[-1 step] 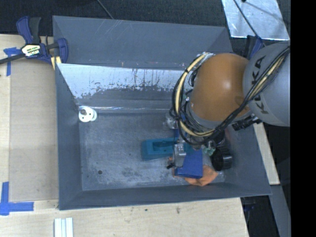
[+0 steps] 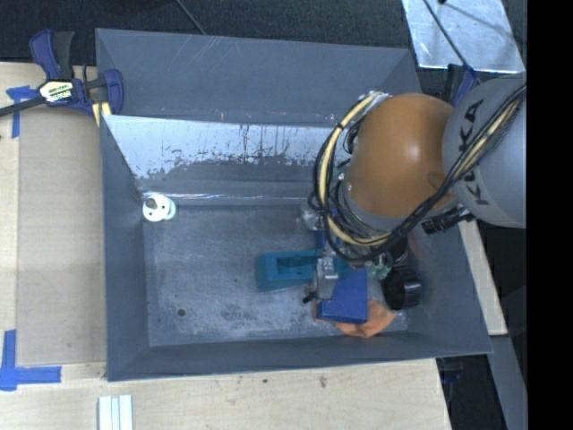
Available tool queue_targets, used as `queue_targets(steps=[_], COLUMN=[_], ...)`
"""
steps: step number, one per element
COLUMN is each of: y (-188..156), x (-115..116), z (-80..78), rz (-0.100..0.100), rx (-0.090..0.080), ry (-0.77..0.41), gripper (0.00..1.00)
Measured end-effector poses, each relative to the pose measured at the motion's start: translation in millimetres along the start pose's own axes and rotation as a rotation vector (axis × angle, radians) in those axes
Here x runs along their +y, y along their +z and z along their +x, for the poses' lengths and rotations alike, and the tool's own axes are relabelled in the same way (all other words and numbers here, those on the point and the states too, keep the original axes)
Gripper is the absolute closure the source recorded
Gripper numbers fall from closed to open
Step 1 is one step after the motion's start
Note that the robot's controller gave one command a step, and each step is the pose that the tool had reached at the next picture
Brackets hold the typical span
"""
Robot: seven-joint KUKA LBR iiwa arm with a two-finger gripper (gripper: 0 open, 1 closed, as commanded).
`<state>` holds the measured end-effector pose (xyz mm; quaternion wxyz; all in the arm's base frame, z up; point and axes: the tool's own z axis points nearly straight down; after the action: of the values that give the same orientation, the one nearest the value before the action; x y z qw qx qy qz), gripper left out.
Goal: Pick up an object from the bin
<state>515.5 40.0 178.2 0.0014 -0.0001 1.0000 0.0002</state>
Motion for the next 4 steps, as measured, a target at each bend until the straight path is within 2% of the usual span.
queue_targets(steps=[1, 2, 4], y=[61.8, 106.9, 105.1], x=[-14.5, -28.9, -28.5], z=[-24.5, -42.0, -42.6], rz=[0.000, -0.003, -0.004], rx=[-0.003, 0.014, 0.014], ry=[0.096, 0.119, 0.118], gripper=[0.00, 0.00, 0.00])
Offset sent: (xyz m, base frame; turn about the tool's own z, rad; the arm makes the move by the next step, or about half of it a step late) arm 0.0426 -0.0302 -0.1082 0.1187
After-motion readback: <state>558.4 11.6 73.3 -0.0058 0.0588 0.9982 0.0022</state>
